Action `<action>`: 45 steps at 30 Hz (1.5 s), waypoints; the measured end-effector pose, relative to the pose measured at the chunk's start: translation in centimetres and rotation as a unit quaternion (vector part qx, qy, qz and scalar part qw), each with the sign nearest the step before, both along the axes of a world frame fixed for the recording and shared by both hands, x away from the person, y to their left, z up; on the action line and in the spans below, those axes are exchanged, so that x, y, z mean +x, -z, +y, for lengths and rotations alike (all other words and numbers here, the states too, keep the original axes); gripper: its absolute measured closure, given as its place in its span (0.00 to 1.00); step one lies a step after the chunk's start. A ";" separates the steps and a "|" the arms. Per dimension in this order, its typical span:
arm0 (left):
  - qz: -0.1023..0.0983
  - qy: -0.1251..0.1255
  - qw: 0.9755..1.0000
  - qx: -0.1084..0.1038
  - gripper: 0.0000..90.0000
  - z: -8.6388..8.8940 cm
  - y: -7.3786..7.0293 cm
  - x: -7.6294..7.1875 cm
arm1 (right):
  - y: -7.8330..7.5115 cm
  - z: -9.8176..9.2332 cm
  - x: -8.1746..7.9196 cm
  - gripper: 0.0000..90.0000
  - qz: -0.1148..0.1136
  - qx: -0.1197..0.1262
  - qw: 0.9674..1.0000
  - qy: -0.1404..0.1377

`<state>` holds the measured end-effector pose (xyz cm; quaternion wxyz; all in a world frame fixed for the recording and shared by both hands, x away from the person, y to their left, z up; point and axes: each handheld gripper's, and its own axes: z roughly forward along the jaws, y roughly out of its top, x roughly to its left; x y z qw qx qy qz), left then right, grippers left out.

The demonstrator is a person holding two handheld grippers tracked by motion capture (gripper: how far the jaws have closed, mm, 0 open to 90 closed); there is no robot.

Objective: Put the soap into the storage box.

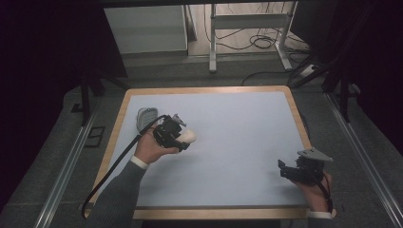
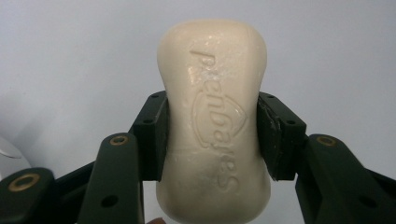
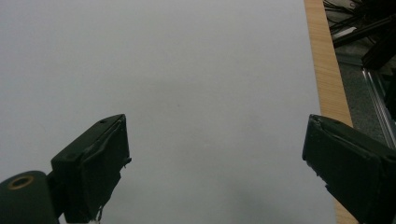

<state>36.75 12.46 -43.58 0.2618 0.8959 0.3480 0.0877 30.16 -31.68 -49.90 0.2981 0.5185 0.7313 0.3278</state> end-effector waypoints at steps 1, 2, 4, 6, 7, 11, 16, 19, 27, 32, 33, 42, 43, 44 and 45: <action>0.000 -0.002 1.000 -0.001 0.55 0.1 0.0 0.0 | 0.0 0.0 0.0 0.08 0.000 0.000 1.000 0.000; -0.001 -0.003 1.000 0.000 0.55 0.1 -0.1 0.1 | 0.0 0.0 0.0 0.08 0.000 0.000 1.000 0.001; -0.002 -0.005 1.000 -0.001 0.55 0.3 -0.1 0.2 | 0.0 0.0 0.0 0.08 0.000 0.001 1.000 0.001; -0.003 -0.009 1.000 -0.002 0.55 0.5 -0.2 0.3 | 0.0 0.0 0.0 0.08 -0.001 0.001 1.000 0.001; -0.004 -0.010 1.000 -0.001 0.55 0.5 -0.2 0.4 | 0.0 0.0 0.0 0.08 -0.001 0.001 1.000 0.001; -0.003 -0.013 1.000 -0.003 0.55 0.7 -0.1 0.7 | 0.0 0.0 0.0 0.08 0.000 0.000 1.000 0.001; -0.003 -0.019 1.000 -0.001 0.55 1.1 -0.3 1.1 | 0.0 -0.1 0.0 0.08 -0.001 0.000 1.000 0.001; -0.004 -0.025 1.000 0.000 0.55 1.4 -0.4 1.3 | 0.0 -0.1 0.0 0.08 -0.001 0.000 1.000 0.001; -0.004 -0.032 0.999 0.005 0.55 2.1 -0.6 1.8 | 0.0 -0.1 0.0 0.08 0.001 0.000 1.000 0.001; -0.004 -0.038 0.999 0.005 0.55 2.5 -0.7 2.1 | 0.1 -0.1 0.0 0.08 0.001 -0.002 1.000 0.001; -0.004 -0.039 0.999 0.005 0.55 2.6 -0.7 2.2 | 0.1 -0.1 0.0 0.08 0.002 -0.002 1.000 0.001; -0.007 -0.054 0.999 0.003 0.55 3.7 -1.3 2.8 | 0.0 -0.2 0.0 0.08 0.000 0.000 1.000 0.001; -0.006 -0.054 0.999 0.004 0.55 3.9 -1.3 2.9 | 0.0 -0.2 0.0 0.08 0.000 0.000 1.000 0.001; -0.007 -0.057 0.998 0.004 0.55 4.1 -1.4 3.0 | 0.0 -0.2 0.0 0.08 0.000 0.001 1.000 0.001; -0.008 -0.059 0.998 0.005 0.55 4.2 -1.5 3.1 | 0.0 -0.2 0.0 0.08 0.001 0.001 1.000 0.002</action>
